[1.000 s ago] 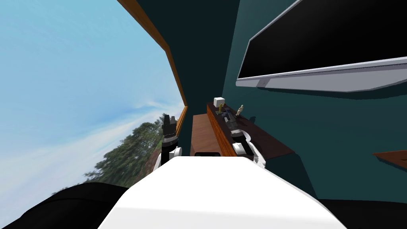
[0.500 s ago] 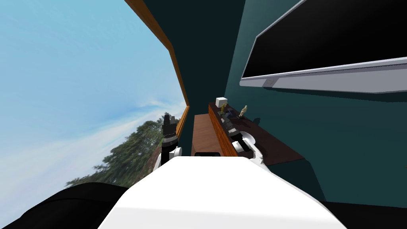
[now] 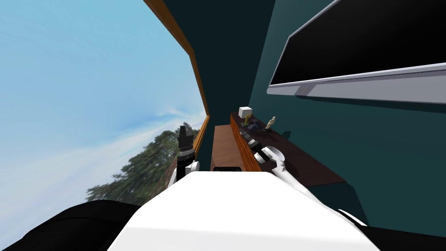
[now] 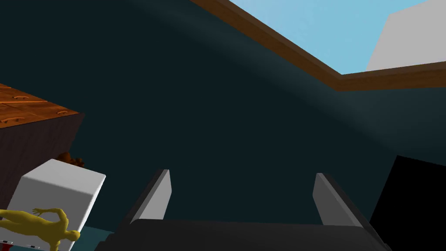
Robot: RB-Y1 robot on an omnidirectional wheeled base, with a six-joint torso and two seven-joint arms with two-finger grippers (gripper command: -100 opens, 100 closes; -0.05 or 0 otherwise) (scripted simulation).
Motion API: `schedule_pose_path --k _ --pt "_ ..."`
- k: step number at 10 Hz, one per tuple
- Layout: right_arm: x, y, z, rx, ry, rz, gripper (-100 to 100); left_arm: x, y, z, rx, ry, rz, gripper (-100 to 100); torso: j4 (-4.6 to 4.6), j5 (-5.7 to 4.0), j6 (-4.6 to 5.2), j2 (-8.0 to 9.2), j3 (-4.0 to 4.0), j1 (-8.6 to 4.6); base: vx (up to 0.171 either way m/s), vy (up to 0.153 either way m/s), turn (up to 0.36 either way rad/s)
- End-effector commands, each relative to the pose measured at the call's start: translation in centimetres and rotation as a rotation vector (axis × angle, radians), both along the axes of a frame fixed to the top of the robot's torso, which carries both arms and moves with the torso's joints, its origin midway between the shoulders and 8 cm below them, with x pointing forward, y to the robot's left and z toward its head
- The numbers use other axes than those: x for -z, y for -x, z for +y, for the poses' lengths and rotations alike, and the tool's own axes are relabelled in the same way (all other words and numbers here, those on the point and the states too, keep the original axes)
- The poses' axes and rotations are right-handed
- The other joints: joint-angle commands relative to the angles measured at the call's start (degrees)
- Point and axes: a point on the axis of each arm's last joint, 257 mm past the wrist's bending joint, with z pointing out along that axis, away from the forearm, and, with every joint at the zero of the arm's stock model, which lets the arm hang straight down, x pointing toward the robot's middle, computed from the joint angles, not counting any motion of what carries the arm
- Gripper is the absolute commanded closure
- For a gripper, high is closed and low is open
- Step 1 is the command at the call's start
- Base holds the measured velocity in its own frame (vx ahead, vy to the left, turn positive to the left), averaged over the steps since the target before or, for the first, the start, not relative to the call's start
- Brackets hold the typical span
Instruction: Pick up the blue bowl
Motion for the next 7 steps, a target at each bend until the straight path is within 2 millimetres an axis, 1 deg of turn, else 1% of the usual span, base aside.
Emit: schedule_pose_path --k 1,2,3,5,6,7 --pt "1.1 0.0 -0.1 -0.012 0.048 0.015 -100 0.0 0.0 0.0 0.0 0.0 0.0 0 0.0 0.0 0.0 0.0 0.0 0.0 0.012 0.012 0.069" --pt "3.0 -0.3 0.1 -0.03 0.115 0.038 -100 0.0 0.0 0.0 0.0 0.0 0.0 0 0.01 0.0 0.03 0.03 0.02 -0.02 0.012 0.013 0.069" --pt "3.0 -0.3 0.0 -0.03 0.118 0.038 -100 0.0 0.0 0.0 0.0 0.0 0.0 0 0.01 0.0 0.01 0.02 0.01 -0.02 0.008 0.01 0.04" --pt "6.8 -0.7 -0.5 -0.055 0.253 0.088 -100 0.0 0.0 0.0 0.0 0.0 0.0 0 0.01 0.0 0.02 0.07 0.04 -0.03 0.002 0.013 0.103" --pt "7.2 -0.5 -0.5 -0.062 0.264 0.093 -100 0.0 0.0 0.0 0.0 0.0 0.0 0 0.02 0.0 0.01 0.06 0.04 -0.02 0.0 0.008 0.041" --pt "9.5 -0.5 -1.1 -0.076 0.337 0.124 -100 0.0 0.0 0.0 0.0 0.0 0.0 0 0.02 0.0 0.03 0.07 0.04 -0.03 -0.003 0.01 0.071"
